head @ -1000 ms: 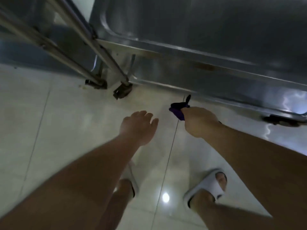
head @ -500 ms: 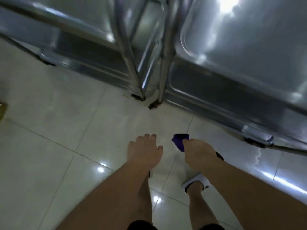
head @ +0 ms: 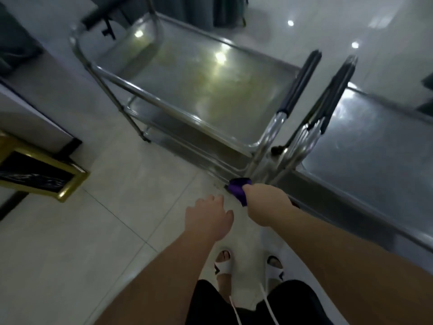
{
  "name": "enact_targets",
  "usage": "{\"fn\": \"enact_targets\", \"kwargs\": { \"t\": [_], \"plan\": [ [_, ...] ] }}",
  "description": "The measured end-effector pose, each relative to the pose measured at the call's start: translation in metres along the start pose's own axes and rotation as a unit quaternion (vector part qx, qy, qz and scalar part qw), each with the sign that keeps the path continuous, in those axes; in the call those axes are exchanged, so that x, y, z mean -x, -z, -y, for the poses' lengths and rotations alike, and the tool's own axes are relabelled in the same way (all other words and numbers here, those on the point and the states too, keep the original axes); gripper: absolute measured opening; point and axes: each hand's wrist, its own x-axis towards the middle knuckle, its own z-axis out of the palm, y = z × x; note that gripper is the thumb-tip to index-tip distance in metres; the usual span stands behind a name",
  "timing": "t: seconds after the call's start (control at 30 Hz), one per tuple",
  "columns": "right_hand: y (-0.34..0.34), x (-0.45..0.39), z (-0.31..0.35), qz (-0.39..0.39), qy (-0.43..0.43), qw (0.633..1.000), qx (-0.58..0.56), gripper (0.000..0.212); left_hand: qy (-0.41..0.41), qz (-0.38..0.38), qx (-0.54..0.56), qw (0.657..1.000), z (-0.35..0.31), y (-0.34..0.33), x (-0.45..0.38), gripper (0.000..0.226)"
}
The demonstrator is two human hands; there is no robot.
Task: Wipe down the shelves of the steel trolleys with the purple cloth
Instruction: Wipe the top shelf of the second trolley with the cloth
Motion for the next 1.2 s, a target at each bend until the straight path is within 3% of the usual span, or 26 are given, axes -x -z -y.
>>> {"fn": "enact_targets", "kwargs": {
  "t": [0.4, 0.73, 0.93, 1.2],
  "plan": [
    [0.154, 0.007, 0.041, -0.127, 0.174, 0.971, 0.105, 0.026, 0.139, -0.170, 0.068, 0.973, 0.026, 0.124, 0.047, 0.060],
    [0.207, -0.013, 0.078, -0.176, 0.259, 0.943, 0.113, 0.022, 0.211, -0.223, 0.092, 0.947, 0.054, 0.160, 0.064, 0.061],
    [0.230, -0.040, 0.138, -0.163, 0.272, 0.936, 0.151, 0.020, 0.216, -0.240, 0.104, 0.941, 0.116, 0.183, 0.048, 0.058],
    [0.268, -0.102, 0.276, -0.194, 0.267, 0.929, 0.169, 0.017, 0.194, -0.257, 0.112, 0.940, 0.262, 0.219, 0.018, 0.056]
  ]
}}
